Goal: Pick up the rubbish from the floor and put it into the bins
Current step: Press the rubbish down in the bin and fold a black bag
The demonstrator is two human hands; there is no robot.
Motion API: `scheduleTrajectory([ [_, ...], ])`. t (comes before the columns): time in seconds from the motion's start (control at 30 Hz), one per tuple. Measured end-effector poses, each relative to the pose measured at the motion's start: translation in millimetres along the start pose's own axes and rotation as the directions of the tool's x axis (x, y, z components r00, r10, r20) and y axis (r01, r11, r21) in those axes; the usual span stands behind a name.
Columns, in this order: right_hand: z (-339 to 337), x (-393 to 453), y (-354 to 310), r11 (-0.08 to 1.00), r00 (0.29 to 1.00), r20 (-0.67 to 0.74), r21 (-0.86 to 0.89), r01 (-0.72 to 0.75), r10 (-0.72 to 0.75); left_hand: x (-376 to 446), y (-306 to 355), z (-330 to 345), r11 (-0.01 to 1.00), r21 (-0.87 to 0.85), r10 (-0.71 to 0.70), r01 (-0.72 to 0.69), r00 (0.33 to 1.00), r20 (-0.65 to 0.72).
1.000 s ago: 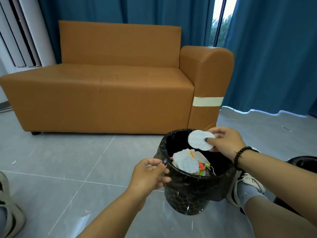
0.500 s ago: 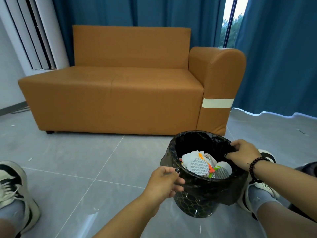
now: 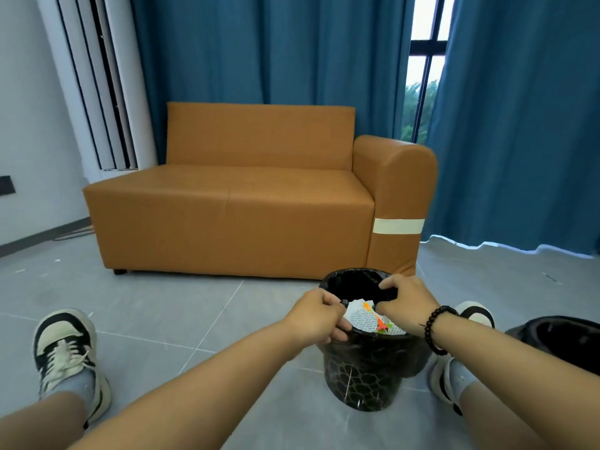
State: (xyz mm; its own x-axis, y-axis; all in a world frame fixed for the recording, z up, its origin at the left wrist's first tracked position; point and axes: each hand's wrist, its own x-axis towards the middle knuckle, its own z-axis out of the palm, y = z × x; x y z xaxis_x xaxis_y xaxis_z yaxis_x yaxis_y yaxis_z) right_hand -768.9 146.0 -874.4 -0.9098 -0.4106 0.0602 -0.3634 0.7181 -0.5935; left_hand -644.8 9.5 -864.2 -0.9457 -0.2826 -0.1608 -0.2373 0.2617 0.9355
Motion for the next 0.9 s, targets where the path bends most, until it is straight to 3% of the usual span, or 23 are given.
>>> scheduleTrajectory([
  [0.27,-52,-78,-50,0.968,0.975,0.028,-0.111,0.223,-0.222,-90,55,-19,0.965,0.252,0.088,-0.074,0.995,-0.045],
  [0.43,-81,-116,-64,0.956,0.966,0.002,-0.148,0.254,-0.257,-122,79,-34,0.796,0.602,0.098,-0.060,0.995,-0.030],
  [0.53,-96,-135,-75,0.936,0.968,0.049,-0.247,0.249,-0.245,-140,88,-39,0.589,0.807,0.024,-0.047,0.999,0.041],
  [0.63,-111,-143,-91,0.886,0.961,0.147,-0.374,0.275,-0.236,-145,90,-38,0.428,0.902,-0.033,-0.051,0.997,0.072],
  [0.83,-101,-62,-124,0.760,0.945,0.309,-0.586,0.280,-0.109,-112,100,-64,0.349,0.936,-0.028,-0.042,0.998,0.055],
  [0.9,-72,-27,-127,0.787,0.935,0.354,-0.571,0.232,-0.019,-83,90,-68,0.345,0.938,-0.046,-0.028,0.998,0.047],
])
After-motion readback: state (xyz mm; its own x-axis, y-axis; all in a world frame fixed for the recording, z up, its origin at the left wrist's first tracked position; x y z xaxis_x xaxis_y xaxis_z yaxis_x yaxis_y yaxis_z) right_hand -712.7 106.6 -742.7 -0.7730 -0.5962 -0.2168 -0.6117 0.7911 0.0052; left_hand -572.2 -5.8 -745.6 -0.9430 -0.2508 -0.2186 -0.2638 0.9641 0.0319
